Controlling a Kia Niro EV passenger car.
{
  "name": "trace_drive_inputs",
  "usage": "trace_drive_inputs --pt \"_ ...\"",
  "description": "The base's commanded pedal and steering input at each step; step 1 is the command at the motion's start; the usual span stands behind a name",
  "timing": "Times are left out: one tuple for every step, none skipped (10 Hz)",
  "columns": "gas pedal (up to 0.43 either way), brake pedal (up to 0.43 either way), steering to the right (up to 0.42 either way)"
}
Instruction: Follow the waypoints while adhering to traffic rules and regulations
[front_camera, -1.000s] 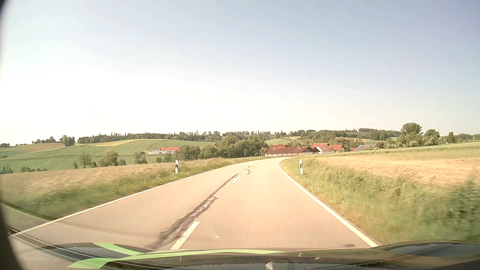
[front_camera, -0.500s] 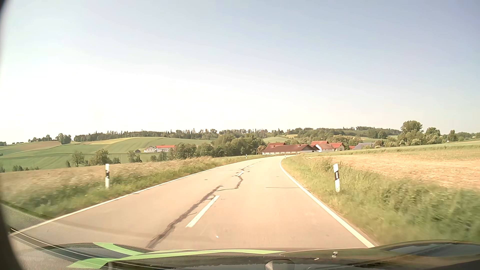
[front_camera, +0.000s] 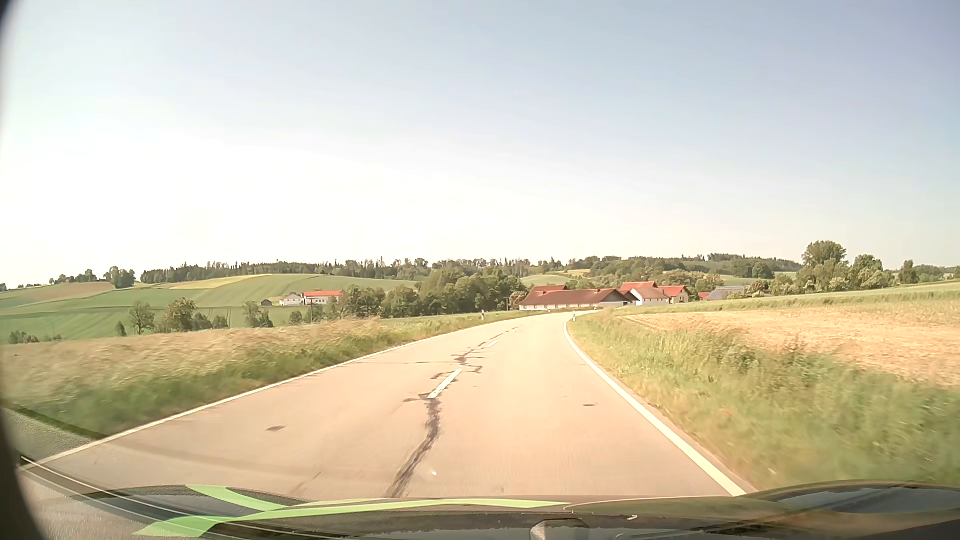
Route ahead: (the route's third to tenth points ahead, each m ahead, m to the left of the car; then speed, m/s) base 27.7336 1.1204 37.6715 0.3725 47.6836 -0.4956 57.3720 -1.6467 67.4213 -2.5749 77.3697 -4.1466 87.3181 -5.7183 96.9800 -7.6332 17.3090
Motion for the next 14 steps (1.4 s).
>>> trace_drive_inputs --pt "0.157 0.000 0.004" --pt "0.157 0.000 0.005" --pt "0.169 0.000 0.005" --pt "0.169 0.000 0.006" --pt "0.169 0.000 0.007" --pt "0.169 0.000 0.008" --pt "0.169 0.000 0.009" --pt "0.169 0.000 0.009" --pt "0.169 0.000 0.009" --pt "0.169 0.000 0.009" --pt "0.169 0.000 0.009" --pt "0.177 0.000 0.009" --pt "0.177 0.000 0.009" --pt "0.189 0.000 0.009"
